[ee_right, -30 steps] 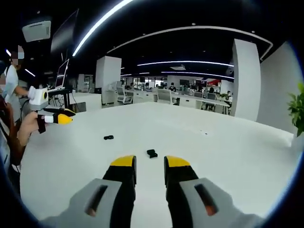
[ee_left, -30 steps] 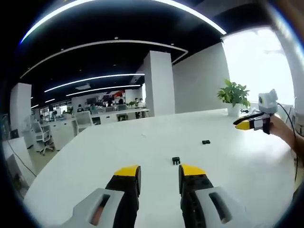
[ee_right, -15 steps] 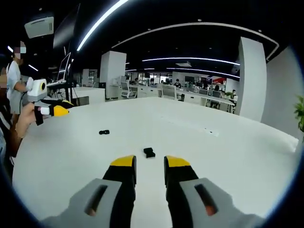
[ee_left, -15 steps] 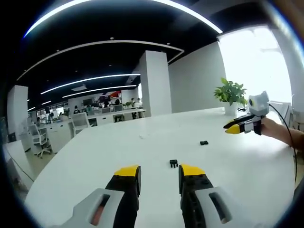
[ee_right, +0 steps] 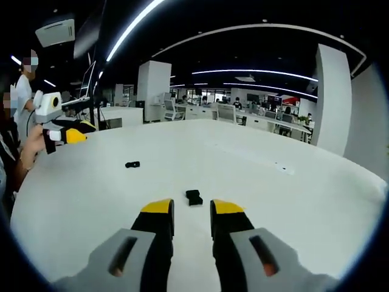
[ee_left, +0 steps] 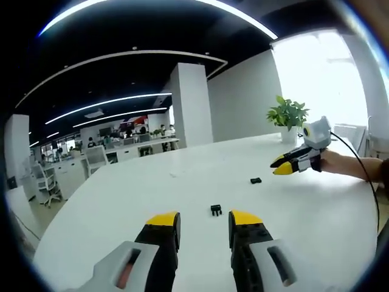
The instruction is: Snap the two parts of the plastic buckle together until the buckle closes and remains connected.
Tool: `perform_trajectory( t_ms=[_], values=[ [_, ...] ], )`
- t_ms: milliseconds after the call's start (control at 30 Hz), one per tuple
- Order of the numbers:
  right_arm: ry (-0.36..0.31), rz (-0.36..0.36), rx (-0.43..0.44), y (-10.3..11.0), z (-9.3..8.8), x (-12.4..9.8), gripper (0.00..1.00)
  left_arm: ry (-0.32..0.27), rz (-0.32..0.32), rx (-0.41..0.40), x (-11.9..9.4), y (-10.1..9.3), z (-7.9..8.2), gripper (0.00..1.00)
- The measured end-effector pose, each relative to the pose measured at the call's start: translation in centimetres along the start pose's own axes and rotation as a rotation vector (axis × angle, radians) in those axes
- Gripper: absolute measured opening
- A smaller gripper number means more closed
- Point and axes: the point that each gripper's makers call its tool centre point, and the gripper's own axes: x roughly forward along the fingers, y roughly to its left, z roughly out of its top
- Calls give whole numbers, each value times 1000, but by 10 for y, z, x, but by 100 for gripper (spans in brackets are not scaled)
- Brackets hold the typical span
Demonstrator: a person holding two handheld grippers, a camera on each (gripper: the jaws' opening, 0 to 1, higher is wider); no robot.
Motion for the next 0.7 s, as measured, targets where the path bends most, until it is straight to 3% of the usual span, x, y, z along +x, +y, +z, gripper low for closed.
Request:
perform_trajectory(
  t_ms=[700],
  values=[
    [34, 39, 5, -5, -9, 28, 23, 21, -46, 8, 5, -7, -7, 31]
  ],
)
